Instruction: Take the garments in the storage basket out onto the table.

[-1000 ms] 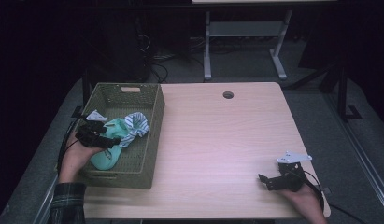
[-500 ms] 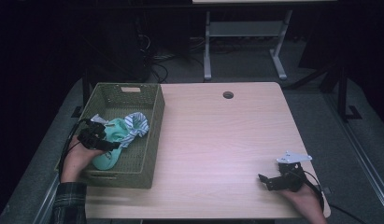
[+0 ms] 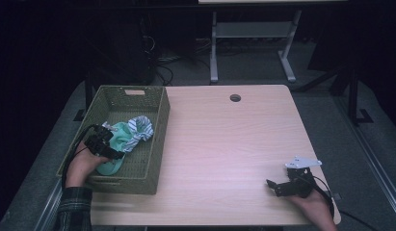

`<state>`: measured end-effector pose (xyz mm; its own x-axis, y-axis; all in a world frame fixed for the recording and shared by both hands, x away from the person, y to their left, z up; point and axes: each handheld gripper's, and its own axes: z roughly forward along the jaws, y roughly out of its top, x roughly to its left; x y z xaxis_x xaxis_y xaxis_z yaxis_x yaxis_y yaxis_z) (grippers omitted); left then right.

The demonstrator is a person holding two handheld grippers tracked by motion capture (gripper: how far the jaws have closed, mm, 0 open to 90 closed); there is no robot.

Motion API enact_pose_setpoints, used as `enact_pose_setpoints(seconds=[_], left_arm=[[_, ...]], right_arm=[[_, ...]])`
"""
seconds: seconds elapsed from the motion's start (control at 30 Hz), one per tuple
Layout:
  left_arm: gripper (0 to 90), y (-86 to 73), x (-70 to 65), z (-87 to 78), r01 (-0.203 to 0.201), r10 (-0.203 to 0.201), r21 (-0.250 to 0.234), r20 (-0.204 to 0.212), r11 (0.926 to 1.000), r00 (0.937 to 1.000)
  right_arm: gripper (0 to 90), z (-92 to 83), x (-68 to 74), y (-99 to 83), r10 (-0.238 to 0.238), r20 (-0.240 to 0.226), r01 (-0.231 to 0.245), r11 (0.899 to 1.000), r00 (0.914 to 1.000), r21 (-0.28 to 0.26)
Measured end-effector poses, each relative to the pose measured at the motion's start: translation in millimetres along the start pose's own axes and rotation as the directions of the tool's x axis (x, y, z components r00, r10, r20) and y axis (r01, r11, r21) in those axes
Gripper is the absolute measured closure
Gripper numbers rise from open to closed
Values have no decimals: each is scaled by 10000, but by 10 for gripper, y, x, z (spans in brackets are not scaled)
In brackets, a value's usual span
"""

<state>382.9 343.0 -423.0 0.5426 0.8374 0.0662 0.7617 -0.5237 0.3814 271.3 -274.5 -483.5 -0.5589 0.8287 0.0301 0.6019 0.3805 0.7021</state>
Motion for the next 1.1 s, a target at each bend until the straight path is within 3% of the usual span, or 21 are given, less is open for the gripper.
enact_pose_setpoints(seconds=[0.1,0.23,0.37,0.47,0.53,0.67,0.73,0.8,1.0,1.1], left_arm=[[199,2,-11,43,-46,42,485,85,9988,10000],[201,5,-13,80,-83,67,789,204,9968,9998],[264,3,-16,106,-126,84,1095,391,9939,9992],[309,0,-8,102,17,-66,1069,462,9943,9989],[399,-2,1,86,24,-75,1064,481,9943,9988],[492,-1,14,68,139,-211,1008,703,9948,9973],[631,-2,22,43,153,-220,959,697,9953,9973],[705,-4,32,39,286,-367,1025,789,9943,9962],[771,1,37,7,524,-630,1003,1055,9936,9924],[775,7,49,-33,557,-632,670,1167,9962,9912]], right_arm=[[6,0,0,0,2,0,-2,10000,10000,1],[6,0,0,0,2,3,-2,10000,10000,-1],[6,0,0,0,3,-2,-3,10000,10000,1],[6,0,0,0,3,-1,-3,10000,10000,-1],[6,0,0,0,3,-3,-3,10000,10000,1],[6,0,0,0,3,-2,-3,10000,10000,1],[6,0,0,0,3,2,-3,10000,10000,-2],[6,0,0,0,-1,-2,1,10000,10000,0],[6,0,0,0,4,-2,-4,10000,10000,0],[6,0,0,0,1,-2,-1,10000,10000,0]])
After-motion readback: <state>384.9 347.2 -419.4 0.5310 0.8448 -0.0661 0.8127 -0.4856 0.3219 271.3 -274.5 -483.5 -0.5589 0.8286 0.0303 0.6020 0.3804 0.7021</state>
